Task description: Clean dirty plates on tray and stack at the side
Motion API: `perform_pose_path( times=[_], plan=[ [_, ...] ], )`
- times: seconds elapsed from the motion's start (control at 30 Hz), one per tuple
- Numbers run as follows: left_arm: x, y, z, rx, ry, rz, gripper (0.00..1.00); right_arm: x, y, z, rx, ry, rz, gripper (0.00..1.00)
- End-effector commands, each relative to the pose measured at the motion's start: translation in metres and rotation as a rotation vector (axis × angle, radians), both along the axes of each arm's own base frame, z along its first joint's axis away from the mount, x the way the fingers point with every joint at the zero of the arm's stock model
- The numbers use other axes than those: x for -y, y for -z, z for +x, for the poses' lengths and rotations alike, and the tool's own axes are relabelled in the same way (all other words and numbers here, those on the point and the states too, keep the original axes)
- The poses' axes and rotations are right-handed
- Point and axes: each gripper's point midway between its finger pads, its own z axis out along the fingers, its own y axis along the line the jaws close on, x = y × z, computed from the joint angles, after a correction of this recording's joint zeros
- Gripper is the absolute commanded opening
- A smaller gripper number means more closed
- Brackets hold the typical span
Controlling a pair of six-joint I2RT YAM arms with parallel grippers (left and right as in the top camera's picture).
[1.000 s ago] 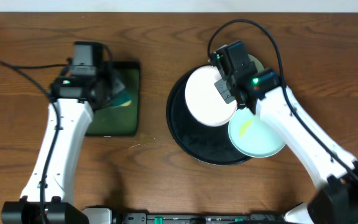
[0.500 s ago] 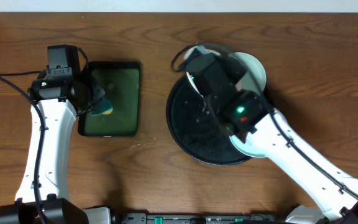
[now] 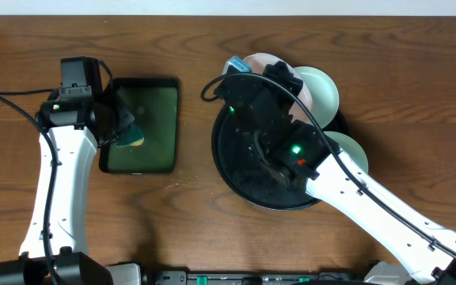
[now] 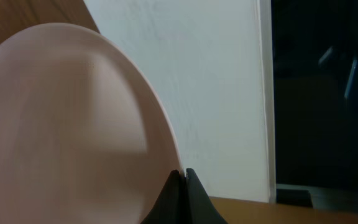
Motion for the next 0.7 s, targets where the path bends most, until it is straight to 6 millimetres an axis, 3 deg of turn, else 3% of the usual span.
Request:
perform_pose_path(
  times=[0.0,0.1,0.13,0.2,0.3,0.47,0.67],
  plan=[
    [-0.001,0.001,-0.001,-0.004,0.013,0.005,0.08,-0.004,0.015,-0.004,-0.062,-0.015,0.153,0.01],
    [-0.001,0.001,-0.003,-0.010,0.013,0.004,0.08,-0.030,0.084,-0.023,-0.441,-0.230,0.300,0.01],
    [-0.001,0.001,-0.003,-0.012,0.013,0.003,0.08,-0.029,0.100,-0.024,-0.527,-0.230,0.373,0.01],
    [-0.001,0.001,-0.003,-0.012,0.013,0.003,0.08,-0.009,0.110,-0.009,-0.548,-0.087,0.533,0.01],
    [0.000,0.002,-0.004,-0.016,0.013,0.002,0.08,0.025,0.108,0.015,-0.529,0.070,0.751,0.01],
    [0.000,0.003,-0.007,-0.029,0.013,0.001,0.08,0.113,0.107,0.046,-0.508,0.286,1.057,0.01],
    [0.000,0.003,-0.007,-0.026,0.013,0.001,0.08,0.236,0.126,0.048,-0.493,0.524,1.295,0.01]
  ],
)
